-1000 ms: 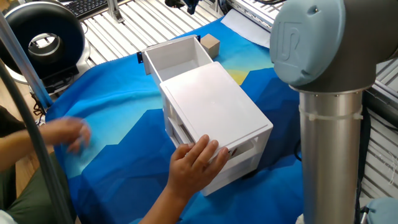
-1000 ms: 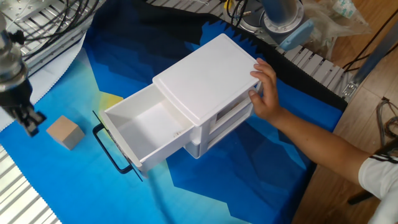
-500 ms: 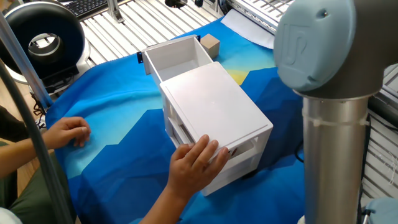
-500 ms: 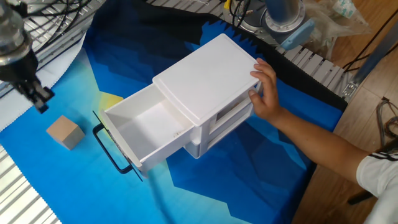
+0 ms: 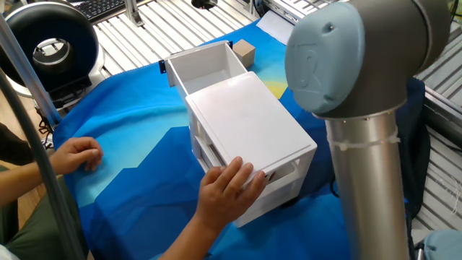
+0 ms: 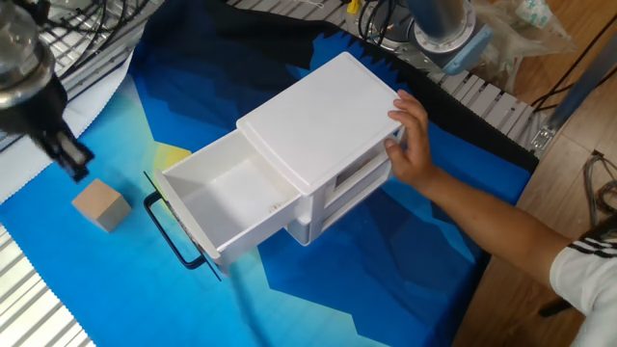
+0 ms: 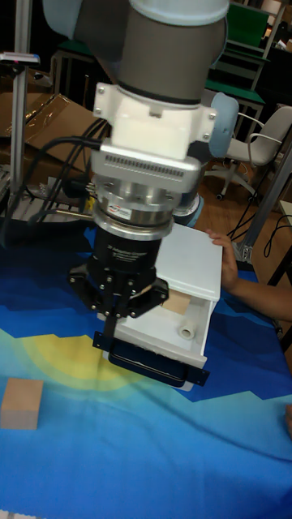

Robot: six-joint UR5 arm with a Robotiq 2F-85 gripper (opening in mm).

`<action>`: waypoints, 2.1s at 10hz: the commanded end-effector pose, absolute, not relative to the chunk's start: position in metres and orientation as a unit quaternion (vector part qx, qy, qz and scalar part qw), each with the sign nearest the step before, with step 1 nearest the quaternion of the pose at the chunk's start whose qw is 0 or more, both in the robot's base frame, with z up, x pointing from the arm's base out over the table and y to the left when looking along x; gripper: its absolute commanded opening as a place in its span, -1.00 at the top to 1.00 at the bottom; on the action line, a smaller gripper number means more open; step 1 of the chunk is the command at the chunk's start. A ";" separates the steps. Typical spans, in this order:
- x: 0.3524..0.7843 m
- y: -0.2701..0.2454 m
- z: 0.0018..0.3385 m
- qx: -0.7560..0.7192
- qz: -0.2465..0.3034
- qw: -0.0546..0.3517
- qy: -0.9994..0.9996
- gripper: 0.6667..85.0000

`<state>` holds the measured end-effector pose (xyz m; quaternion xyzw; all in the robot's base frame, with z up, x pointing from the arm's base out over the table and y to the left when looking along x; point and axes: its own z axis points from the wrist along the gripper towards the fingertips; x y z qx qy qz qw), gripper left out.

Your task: Take something out of a drawer

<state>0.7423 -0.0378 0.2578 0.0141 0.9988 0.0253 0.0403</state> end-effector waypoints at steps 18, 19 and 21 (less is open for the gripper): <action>0.705 0.000 0.292 0.027 0.029 0.047 0.998 0.99; 0.710 -0.003 0.293 0.018 0.022 0.056 0.998 0.99; 0.693 -0.002 0.304 0.012 0.024 0.062 0.998 0.99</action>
